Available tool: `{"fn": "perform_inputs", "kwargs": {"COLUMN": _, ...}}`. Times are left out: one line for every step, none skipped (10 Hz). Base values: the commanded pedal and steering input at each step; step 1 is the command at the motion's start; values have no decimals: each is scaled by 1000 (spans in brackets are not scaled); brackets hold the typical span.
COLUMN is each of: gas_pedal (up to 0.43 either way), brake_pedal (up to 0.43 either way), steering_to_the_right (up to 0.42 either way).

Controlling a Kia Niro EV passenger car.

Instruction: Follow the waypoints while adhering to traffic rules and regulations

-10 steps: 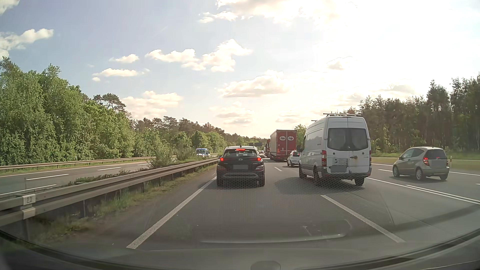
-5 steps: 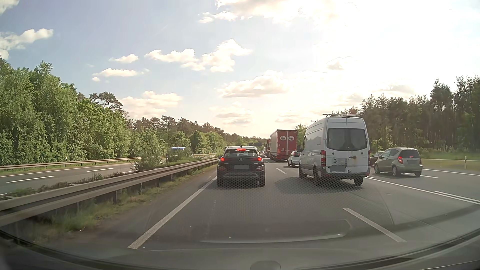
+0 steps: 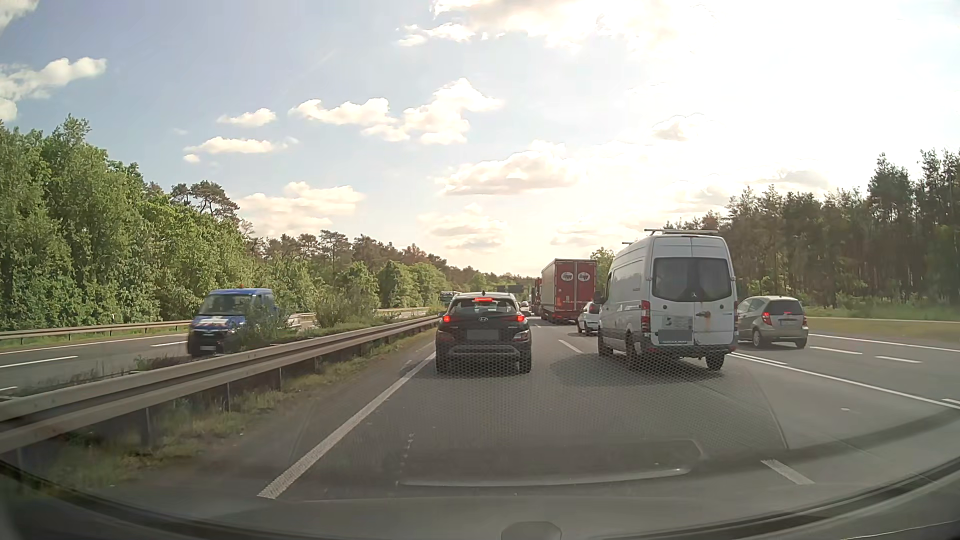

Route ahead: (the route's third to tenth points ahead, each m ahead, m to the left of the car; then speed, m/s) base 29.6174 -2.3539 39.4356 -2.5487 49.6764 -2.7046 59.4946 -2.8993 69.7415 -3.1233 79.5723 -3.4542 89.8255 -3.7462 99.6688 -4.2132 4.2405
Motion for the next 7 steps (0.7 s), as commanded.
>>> {"fn": "perform_inputs", "kwargs": {"gas_pedal": 0, "brake_pedal": 0, "steering_to_the_right": 0}}
{"fn": "perform_inputs", "kwargs": {"gas_pedal": 0, "brake_pedal": 0, "steering_to_the_right": 0}}
{"fn": "perform_inputs", "kwargs": {"gas_pedal": 0, "brake_pedal": 0, "steering_to_the_right": 0}}
{"fn": "perform_inputs", "kwargs": {"gas_pedal": 0, "brake_pedal": 0, "steering_to_the_right": 0}}
{"fn": "perform_inputs", "kwargs": {"gas_pedal": 0, "brake_pedal": 0, "steering_to_the_right": 0}}
{"fn": "perform_inputs", "kwargs": {"gas_pedal": 0, "brake_pedal": 0, "steering_to_the_right": 0}}
{"fn": "perform_inputs", "kwargs": {"gas_pedal": 0, "brake_pedal": 0, "steering_to_the_right": 0}}
